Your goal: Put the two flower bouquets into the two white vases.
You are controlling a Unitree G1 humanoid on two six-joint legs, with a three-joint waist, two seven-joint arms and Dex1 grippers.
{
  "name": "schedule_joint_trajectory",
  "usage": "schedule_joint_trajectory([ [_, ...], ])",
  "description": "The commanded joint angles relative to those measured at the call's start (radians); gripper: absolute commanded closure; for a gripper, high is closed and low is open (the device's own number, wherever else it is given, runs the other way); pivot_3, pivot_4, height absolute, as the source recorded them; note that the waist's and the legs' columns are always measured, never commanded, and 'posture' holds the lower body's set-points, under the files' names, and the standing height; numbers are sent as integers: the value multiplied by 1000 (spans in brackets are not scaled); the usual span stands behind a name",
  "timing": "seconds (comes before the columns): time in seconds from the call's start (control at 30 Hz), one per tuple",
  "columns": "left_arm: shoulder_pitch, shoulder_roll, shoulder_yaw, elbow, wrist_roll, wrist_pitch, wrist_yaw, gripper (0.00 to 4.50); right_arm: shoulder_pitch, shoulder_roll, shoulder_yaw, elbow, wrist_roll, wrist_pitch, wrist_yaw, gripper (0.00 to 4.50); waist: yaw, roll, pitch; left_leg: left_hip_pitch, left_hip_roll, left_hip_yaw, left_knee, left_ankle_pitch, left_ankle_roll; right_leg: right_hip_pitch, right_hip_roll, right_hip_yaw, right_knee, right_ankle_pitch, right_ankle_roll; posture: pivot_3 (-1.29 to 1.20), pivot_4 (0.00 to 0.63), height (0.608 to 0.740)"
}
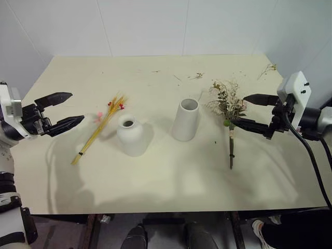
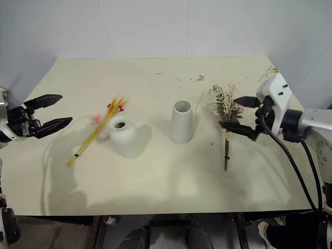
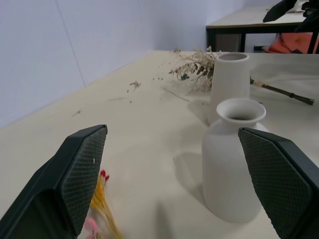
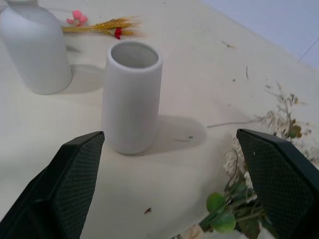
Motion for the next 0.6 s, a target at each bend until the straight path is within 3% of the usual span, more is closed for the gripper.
schedule_joint_trajectory([
  [0.03, -23, 3, 10, 15, -7, -28, -8, 10, -11, 8, -22, -48, 20, 15, -25, 0, 0, 0, 0, 0, 0, 0, 0, 0, 0, 0, 0, 0, 0, 0, 0, 0, 150, 740],
  [0.3, -25, 1, 17, 9, -38, -12, -52, 10, -7, 38, -5, -100, 26, 139, -146, 0, 1, 0, 0, 0, 0, 0, 0, 0, 0, 0, 0, 0, 0, 0, 0, 0, 150, 740],
  [0.6, -33, 4, 12, -53, -93, 70, -104, 10, -53, 71, 131, -81, -73, 360, -351, 0, -1, 0, 0, 0, 0, 0, 0, 0, 0, 0, 0, 0, 0, 0, 0, 0, 150, 740],
])
